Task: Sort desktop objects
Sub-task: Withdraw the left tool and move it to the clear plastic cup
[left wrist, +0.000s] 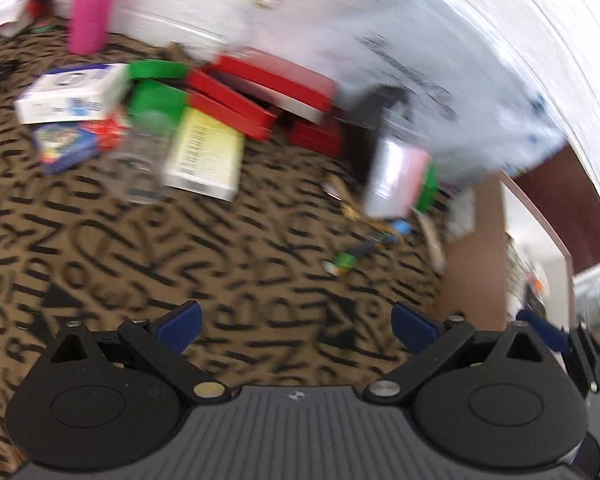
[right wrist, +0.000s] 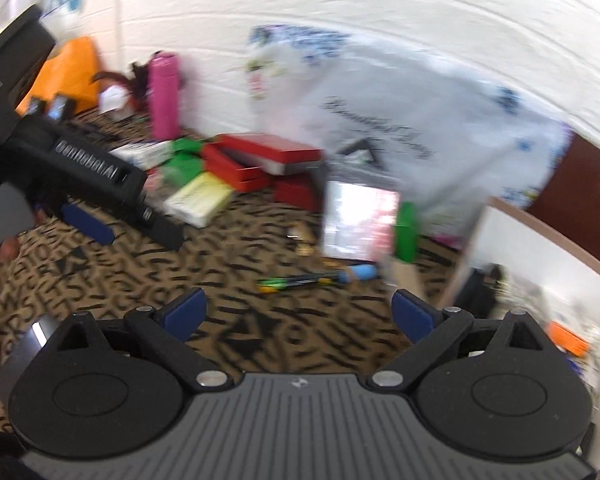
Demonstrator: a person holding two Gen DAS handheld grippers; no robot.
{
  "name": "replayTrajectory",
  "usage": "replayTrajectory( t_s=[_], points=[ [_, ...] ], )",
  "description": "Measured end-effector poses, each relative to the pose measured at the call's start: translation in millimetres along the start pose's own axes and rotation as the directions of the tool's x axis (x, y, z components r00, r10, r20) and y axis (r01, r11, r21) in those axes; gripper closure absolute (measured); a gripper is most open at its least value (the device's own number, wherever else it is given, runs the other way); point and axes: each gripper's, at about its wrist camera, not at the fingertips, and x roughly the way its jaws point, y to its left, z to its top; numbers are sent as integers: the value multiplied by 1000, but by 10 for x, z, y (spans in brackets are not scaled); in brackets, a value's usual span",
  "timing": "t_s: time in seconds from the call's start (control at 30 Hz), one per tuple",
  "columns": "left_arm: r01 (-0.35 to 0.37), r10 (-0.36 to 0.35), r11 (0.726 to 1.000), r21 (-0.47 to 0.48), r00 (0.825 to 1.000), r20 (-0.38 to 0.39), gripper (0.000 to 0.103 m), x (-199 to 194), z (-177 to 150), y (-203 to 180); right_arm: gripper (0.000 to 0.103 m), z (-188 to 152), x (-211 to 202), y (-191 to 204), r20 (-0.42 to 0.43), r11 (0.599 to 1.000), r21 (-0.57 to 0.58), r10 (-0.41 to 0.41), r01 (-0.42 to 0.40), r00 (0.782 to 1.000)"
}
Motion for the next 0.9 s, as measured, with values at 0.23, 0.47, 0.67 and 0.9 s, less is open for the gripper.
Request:
replayTrajectory(
  t_s=[0.23, 0.47, 0.67, 0.9],
  points=[
    [-57, 59, 996, -67, 998, 31, 1, -21, 243, 599, 6, 232, 308, 443, -30, 995, -67, 74, -76, 997],
    [-100, 103, 988, -115, 994, 26, 12, 218, 464, 1061, 6, 445, 697, 680, -82, 988, -115, 95, -104, 992],
    [-123, 125, 987, -100, 992, 13, 18, 488, 620, 1267, 6, 612, 1122, 697, -133, 990, -102, 82, -96, 988],
    [-124, 127, 988, -89, 992, 26, 40, 717, 773, 1429, 7, 816, 1670, 657, -188, 997, -32, 65, -73, 980]
  ],
)
